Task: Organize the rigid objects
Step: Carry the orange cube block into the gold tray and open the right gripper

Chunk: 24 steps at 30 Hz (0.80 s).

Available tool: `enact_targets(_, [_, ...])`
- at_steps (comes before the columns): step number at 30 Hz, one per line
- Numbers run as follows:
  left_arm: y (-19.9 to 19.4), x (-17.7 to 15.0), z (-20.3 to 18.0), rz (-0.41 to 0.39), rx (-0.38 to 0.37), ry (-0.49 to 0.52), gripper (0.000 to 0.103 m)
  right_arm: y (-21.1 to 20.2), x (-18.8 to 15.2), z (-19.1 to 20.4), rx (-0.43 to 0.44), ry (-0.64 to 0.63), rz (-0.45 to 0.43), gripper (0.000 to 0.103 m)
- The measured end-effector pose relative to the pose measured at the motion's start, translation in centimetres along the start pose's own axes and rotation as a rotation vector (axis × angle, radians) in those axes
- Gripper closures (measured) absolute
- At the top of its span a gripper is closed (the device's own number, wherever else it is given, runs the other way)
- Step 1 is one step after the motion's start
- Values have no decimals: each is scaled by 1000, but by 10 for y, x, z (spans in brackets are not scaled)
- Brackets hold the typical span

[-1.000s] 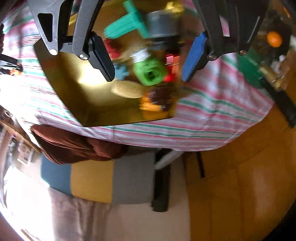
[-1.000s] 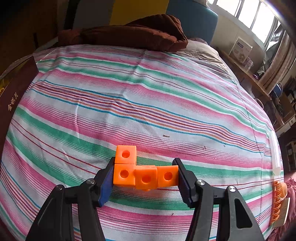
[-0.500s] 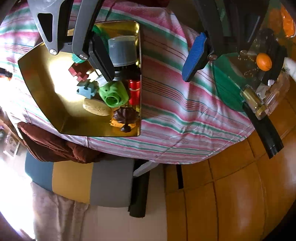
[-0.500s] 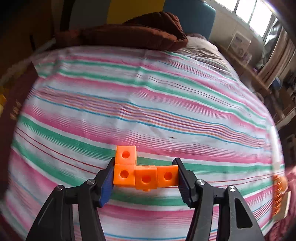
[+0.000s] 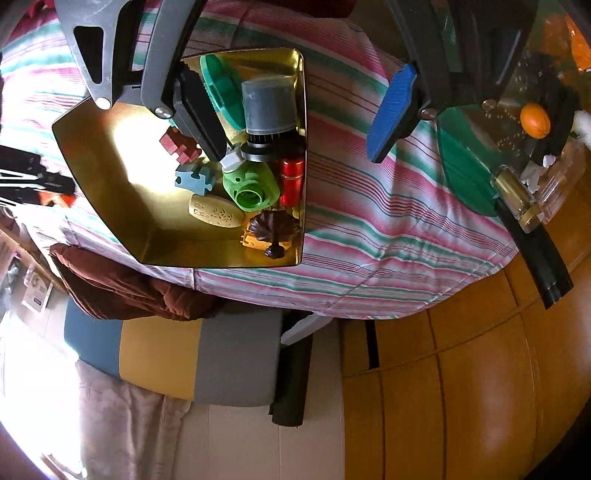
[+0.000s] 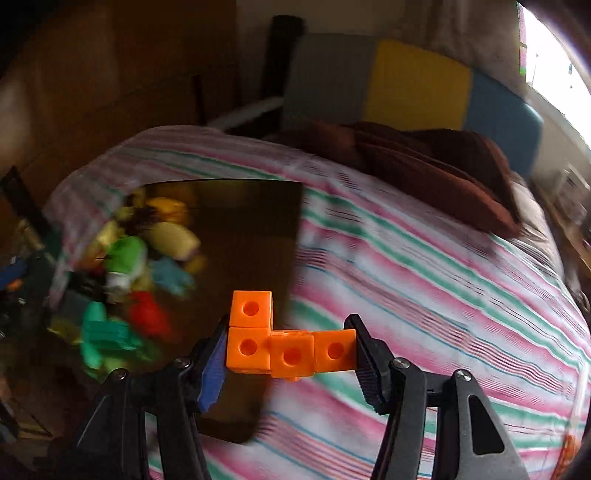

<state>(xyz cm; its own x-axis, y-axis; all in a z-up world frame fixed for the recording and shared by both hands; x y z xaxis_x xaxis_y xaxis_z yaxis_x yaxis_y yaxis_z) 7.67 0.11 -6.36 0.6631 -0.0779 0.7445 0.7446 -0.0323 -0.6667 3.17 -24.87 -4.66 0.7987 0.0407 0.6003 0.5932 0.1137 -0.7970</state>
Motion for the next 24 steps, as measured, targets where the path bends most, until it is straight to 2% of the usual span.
enact_targets(3, [2,-2,1,8,-7,-7,24,14,3,27,19,-36,34,43])
enact_targets(7, [5,-5,4,18,-8,-17,24,32,-2,42,8,-76,96,43])
enact_targets(17, [15,-11,8,49,-14,-37,23,73,-5,42,-67,-34,178,43])
enact_targets(24, [21,-14,12,63,1,-52,18,99,-10,48,-47,25,191,43])
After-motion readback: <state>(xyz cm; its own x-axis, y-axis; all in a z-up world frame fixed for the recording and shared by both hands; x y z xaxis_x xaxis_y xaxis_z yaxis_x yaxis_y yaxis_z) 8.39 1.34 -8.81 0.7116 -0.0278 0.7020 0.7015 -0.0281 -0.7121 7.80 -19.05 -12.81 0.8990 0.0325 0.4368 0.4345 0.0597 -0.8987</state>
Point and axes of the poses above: each gripper's, at about its wrist camera, not at the fingertips, and y roughly the way its jaws point, z to its left, x to its top, the point moved 7 cm from there along y, roughly the way its jaws point, and after that the axes turned 4 degrees about x, right-handed, at the moved point
